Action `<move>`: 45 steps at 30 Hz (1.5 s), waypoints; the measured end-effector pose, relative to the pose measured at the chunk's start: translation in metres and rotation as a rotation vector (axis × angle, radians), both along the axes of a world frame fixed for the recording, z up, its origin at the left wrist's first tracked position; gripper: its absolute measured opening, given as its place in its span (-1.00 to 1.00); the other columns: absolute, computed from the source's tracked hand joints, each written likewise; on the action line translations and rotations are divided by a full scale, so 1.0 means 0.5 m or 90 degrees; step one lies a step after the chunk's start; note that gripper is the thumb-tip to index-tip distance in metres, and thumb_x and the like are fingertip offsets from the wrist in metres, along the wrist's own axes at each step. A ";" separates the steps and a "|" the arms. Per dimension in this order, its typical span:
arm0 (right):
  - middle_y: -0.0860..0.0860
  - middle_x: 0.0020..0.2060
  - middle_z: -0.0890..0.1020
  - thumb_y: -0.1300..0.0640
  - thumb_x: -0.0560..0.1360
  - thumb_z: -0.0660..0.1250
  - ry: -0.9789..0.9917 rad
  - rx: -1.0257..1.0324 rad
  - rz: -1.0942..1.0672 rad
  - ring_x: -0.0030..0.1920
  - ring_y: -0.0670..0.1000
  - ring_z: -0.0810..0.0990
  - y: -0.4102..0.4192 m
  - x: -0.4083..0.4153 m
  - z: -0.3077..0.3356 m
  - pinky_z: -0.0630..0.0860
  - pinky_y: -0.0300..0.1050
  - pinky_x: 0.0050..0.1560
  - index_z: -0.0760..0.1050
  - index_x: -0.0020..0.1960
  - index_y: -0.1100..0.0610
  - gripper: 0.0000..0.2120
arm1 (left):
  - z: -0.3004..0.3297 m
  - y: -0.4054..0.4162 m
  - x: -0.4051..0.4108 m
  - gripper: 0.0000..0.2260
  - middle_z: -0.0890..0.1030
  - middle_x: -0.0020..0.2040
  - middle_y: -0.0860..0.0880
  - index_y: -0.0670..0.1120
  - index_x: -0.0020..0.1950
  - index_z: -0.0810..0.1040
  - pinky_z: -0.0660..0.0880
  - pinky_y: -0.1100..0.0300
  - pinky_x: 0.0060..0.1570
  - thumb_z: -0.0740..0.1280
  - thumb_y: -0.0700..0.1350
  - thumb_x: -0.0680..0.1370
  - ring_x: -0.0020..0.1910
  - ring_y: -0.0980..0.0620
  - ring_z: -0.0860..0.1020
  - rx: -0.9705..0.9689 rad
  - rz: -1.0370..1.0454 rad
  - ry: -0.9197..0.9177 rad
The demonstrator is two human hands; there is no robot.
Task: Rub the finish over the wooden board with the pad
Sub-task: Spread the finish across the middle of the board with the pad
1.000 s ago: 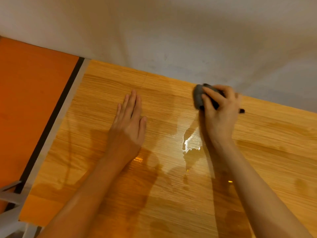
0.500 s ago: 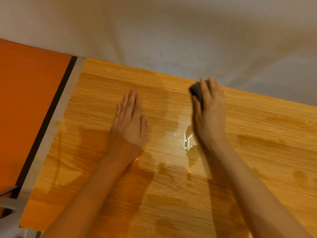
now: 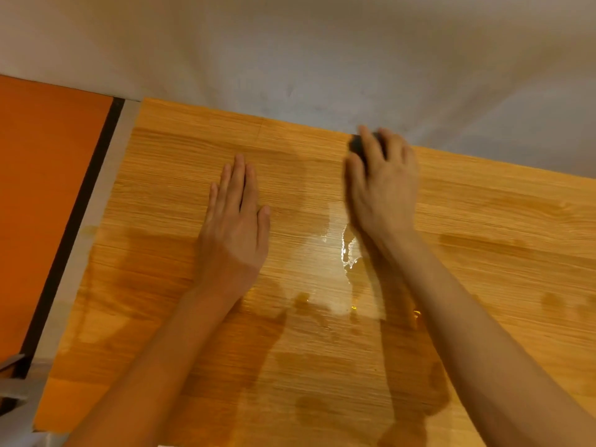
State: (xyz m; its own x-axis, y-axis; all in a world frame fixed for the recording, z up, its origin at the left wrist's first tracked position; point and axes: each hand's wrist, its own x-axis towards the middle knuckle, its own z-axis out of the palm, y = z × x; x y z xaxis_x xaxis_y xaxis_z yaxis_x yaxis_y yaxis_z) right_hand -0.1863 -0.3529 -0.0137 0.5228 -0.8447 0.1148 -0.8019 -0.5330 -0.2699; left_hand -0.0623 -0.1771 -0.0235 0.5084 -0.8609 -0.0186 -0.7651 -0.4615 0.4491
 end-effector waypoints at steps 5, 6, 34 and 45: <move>0.11 0.10 0.53 -0.04 0.64 0.10 -0.052 0.035 0.120 0.10 0.16 0.48 -0.039 0.034 0.007 0.41 0.04 0.10 0.52 0.24 0.05 -0.68 | 0.002 -0.001 -0.003 -0.48 -0.06 0.64 -0.15 -0.21 0.62 -0.01 -0.23 0.10 0.58 0.04 -0.07 0.71 0.63 -0.09 -0.10 -0.001 -0.001 0.001; 0.13 0.08 0.53 -0.04 0.64 0.10 -0.060 0.044 0.095 0.12 0.17 0.48 -0.065 -0.003 0.008 0.41 0.04 0.12 0.54 0.23 0.05 -0.68 | 0.003 0.000 -0.003 -0.48 -0.07 0.64 -0.15 -0.21 0.62 -0.02 -0.22 0.09 0.58 0.04 -0.08 0.71 0.63 -0.09 -0.10 0.001 -0.001 0.002; 0.06 0.54 0.17 0.07 0.68 0.01 -0.021 0.064 0.010 0.56 0.08 0.04 0.164 -0.051 0.004 -0.13 -0.01 0.56 0.17 0.53 0.16 -0.56 | 0.007 0.006 0.002 -0.48 -0.15 0.64 -0.16 -0.21 0.63 -0.10 -0.18 0.01 0.60 -0.04 -0.05 0.72 0.63 -0.08 -0.16 0.053 -0.024 -0.024; 0.10 0.55 0.15 0.07 0.68 0.03 0.005 0.101 0.003 0.56 0.11 0.04 0.008 -0.074 0.009 -0.11 0.03 0.55 0.16 0.53 0.18 -0.55 | 0.000 0.003 0.003 -0.48 -0.18 0.64 -0.14 -0.19 0.63 -0.14 -0.23 0.06 0.59 -0.06 -0.04 0.72 0.63 -0.06 -0.18 0.062 -0.026 -0.038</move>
